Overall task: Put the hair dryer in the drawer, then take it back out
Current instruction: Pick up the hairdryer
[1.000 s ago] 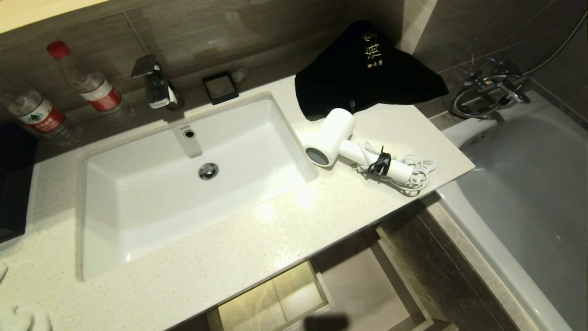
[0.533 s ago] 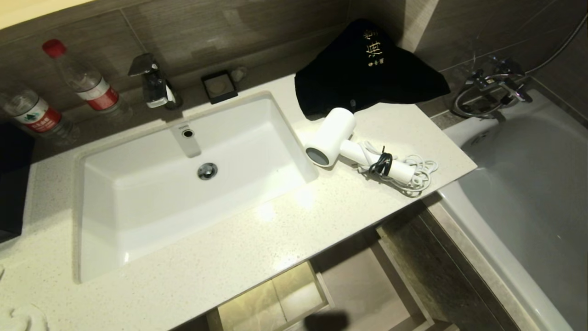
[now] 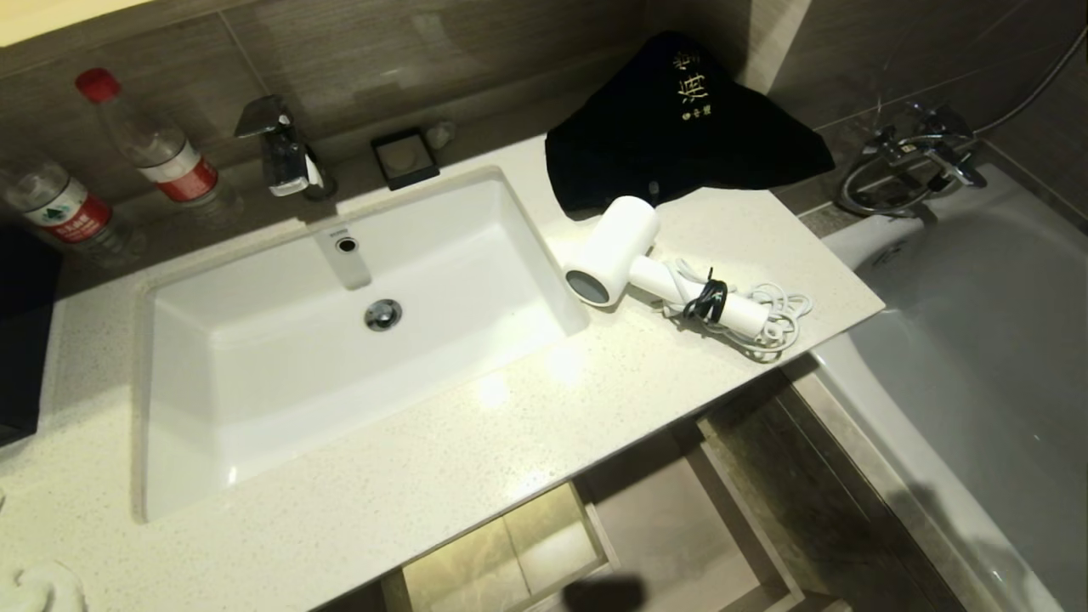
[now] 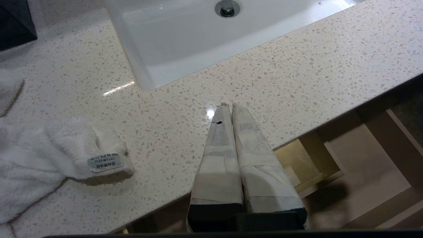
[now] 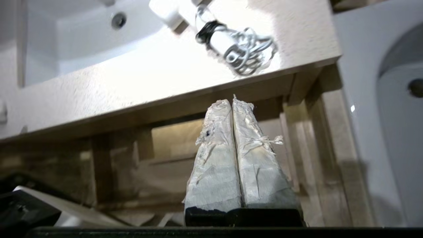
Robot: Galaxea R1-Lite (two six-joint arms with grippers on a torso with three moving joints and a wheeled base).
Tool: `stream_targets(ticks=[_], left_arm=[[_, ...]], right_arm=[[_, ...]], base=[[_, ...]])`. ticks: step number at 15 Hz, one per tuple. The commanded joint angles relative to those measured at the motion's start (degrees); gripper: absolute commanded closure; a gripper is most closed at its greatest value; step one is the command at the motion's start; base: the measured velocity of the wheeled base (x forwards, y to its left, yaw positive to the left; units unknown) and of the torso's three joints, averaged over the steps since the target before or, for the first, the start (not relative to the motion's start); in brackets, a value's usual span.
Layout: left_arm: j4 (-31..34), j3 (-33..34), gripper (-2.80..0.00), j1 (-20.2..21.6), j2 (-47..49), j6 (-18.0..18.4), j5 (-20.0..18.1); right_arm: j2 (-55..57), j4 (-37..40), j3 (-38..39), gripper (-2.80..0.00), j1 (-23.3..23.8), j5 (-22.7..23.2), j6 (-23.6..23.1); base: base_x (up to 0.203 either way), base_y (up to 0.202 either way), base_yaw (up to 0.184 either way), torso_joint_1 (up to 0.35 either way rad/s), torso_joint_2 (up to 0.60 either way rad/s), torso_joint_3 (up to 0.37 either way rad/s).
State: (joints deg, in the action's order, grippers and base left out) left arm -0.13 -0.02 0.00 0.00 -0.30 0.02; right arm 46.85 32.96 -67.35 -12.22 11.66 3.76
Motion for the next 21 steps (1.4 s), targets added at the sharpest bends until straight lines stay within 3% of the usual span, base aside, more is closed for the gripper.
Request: stream_targets(ticks=[1, 3, 6, 8, 12, 13, 17, 21], left_arm=[[-0.04, 0.02, 0.0, 0.0, 0.0, -0.05, 0.06], [-0.04, 0.02, 0.0, 0.0, 0.0, -0.05, 0.06], [-0.04, 0.02, 0.0, 0.0, 0.09, -0.05, 0.06], [-0.04, 0.01, 0.0, 0.0, 0.08, -0.05, 0.06], [-0.04, 0.02, 0.0, 0.0, 0.09, -0.05, 0.06], [-0.04, 0.02, 0.0, 0.0, 0.09, -0.05, 0.06], [-0.04, 0.02, 0.0, 0.0, 0.0, -0.05, 0.06], [-0.04, 0.02, 0.0, 0.0, 0.0, -0.05, 0.06]], right_arm=[[14.05, 3.46, -5.64, 0.0, -2.66, 1.03, 0.0], [22.04, 7.24, -9.87, 0.0, -3.4, 2.2, -3.02], [29.53, 13.6, -13.56, 0.0, -3.72, 4.36, -17.39], [32.83, 15.78, -15.42, 0.0, -3.77, 6.86, -19.16], [37.26, 16.86, -17.28, 0.0, -3.77, 7.19, -21.02], [38.3, 16.88, -17.31, -2.8, -3.63, 7.09, -24.38], [42.28, 15.54, -19.76, -2.8, -2.99, 7.05, -29.61], [44.77, 7.7, -19.76, -2.8, -2.99, 7.27, -31.83]], base=[[0.0, 0.0, 0.0, -0.018, 0.04, 0.017], [0.0, 0.0, 0.0, -0.015, 0.05, 0.025], [0.0, 0.0, 0.0, -0.011, 0.03, 0.016], [0.0, 0.0, 0.0, -0.006, 0.02, 0.008], [0.0, 0.0, 0.0, 0.0, 0.0, 0.0], [0.0, 0.0, 0.0, 0.0, 0.0, 0.0], [0.0, 0.0, 0.0, 0.0, 0.0, 0.0], [0.0, 0.0, 0.0, 0.0, 0.0, 0.0]])
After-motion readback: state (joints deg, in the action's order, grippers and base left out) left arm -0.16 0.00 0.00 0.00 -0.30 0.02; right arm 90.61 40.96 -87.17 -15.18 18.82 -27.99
